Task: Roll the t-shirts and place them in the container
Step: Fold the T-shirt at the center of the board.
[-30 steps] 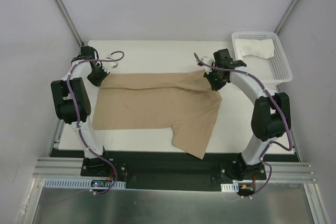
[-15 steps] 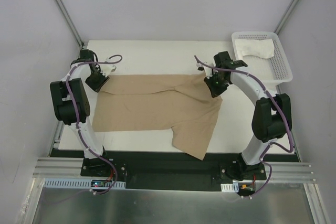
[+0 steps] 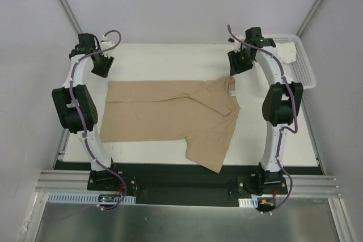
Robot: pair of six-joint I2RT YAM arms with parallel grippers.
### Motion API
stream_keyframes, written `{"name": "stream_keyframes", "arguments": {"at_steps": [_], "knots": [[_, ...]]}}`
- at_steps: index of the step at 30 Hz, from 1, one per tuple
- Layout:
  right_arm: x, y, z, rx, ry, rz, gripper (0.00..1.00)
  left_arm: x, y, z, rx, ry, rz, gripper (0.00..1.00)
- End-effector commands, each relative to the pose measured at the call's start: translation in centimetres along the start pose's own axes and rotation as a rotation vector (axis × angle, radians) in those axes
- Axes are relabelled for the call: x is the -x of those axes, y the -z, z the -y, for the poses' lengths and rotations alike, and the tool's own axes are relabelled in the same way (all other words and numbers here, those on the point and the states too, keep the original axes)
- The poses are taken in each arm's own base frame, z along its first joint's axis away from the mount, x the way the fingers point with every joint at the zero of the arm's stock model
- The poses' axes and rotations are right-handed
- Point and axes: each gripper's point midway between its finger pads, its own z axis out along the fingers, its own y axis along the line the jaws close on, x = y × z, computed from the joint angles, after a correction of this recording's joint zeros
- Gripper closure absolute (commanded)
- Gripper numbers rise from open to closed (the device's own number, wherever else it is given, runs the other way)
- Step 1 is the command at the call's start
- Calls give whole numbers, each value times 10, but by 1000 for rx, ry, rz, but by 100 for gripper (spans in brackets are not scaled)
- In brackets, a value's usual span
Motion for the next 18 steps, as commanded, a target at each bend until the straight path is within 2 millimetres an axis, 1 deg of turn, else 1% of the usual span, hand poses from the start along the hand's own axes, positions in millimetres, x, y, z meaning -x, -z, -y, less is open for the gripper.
{"name": "stream_keyframes", "arguments": {"at_steps": [1, 2, 3, 4, 6, 8, 9, 10, 12, 14, 16, 17, 18], "knots": [[-5, -27, -6, 32, -125, -55, 51, -14, -23, 25, -105, 181, -82, 63], [-4, -31, -4, 32, -139, -50, 51, -14, -26, 28, -116, 203, -88, 66], [-4, -35, -5, 36, -158, -51, 51, -9, -27, 28, -124, 215, -78, 68], [-6, -40, -6, 42, -171, -57, 51, -13, -33, 31, -140, 237, -98, 69], [-6, -45, -6, 41, -187, -58, 50, -9, -36, 31, -147, 259, -99, 69], [-8, -53, -4, 36, -202, -66, 50, -12, -43, 35, -164, 290, -119, 67], [-8, -56, -5, 38, -203, -68, 50, -9, -44, 34, -166, 299, -115, 67], [-5, -56, -4, 35, -204, -61, 50, -11, -49, 37, -181, 320, -123, 67], [-4, -63, -3, 35, -211, -58, 51, -10, -51, 41, -200, 332, -128, 67], [-2, -69, -1, 34, -223, -52, 51, -13, -56, 44, -214, 338, -145, 68], [-1, -74, -1, 39, -231, -53, 53, -20, -63, 48, -220, 341, -171, 70], [1, -76, -2, 46, -240, -49, 55, -21, -64, 45, -207, 341, -179, 71], [-3, -83, -2, 51, -247, -62, 60, -24, -68, 46, -207, 345, -194, 71]]}}
